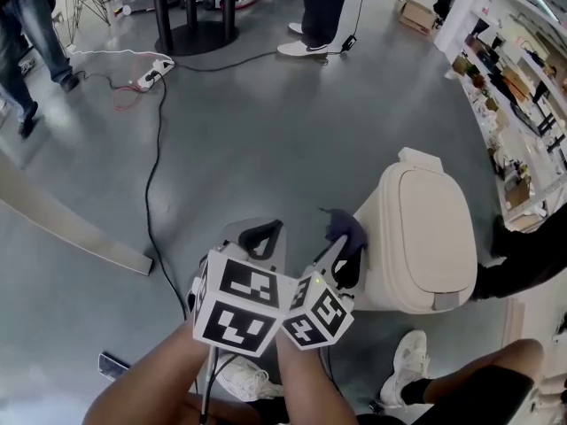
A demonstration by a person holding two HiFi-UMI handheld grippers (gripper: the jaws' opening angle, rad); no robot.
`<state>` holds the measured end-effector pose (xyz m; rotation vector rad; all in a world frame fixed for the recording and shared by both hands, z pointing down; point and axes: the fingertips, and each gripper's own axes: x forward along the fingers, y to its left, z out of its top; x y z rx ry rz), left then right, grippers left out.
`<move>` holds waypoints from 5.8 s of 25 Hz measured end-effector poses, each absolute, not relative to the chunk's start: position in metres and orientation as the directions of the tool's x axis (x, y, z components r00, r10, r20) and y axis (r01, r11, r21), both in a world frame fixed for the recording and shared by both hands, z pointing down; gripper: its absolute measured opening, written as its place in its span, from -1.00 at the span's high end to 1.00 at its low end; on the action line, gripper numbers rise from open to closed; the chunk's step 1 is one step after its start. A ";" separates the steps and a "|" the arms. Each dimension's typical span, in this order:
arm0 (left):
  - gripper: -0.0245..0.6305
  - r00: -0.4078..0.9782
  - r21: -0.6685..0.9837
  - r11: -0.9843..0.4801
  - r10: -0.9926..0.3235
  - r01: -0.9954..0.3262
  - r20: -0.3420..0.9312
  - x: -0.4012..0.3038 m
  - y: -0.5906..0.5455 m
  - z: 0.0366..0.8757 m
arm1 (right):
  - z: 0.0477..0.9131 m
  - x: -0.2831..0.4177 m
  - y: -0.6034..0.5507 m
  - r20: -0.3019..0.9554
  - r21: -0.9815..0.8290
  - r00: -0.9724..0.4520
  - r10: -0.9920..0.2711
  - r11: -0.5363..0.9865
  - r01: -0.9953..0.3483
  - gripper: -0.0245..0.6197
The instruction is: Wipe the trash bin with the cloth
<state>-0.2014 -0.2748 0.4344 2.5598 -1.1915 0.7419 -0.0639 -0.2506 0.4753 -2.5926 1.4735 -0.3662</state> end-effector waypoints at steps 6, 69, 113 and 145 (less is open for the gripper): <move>0.93 0.539 -0.008 -0.647 -0.642 -0.762 0.545 -0.207 -0.274 0.438 | 0.466 -0.046 -0.267 0.133 -0.263 0.545 -0.828 -0.560 -0.786 0.63; 0.93 0.444 0.000 -0.476 -0.821 -0.880 0.359 -0.153 -0.225 0.277 | 0.342 -0.089 -0.118 0.237 0.059 -0.218 -0.947 0.238 -0.969 0.63; 0.93 0.494 0.020 -0.501 -0.846 -0.865 0.200 -0.059 -0.020 0.237 | 0.238 0.120 0.019 0.147 0.124 -0.190 -0.971 0.209 -0.970 0.63; 0.93 0.514 0.035 -0.519 -0.832 -0.854 0.210 -0.048 -0.020 0.255 | 0.239 0.098 0.021 0.147 0.155 -0.234 -0.961 0.256 -0.954 0.63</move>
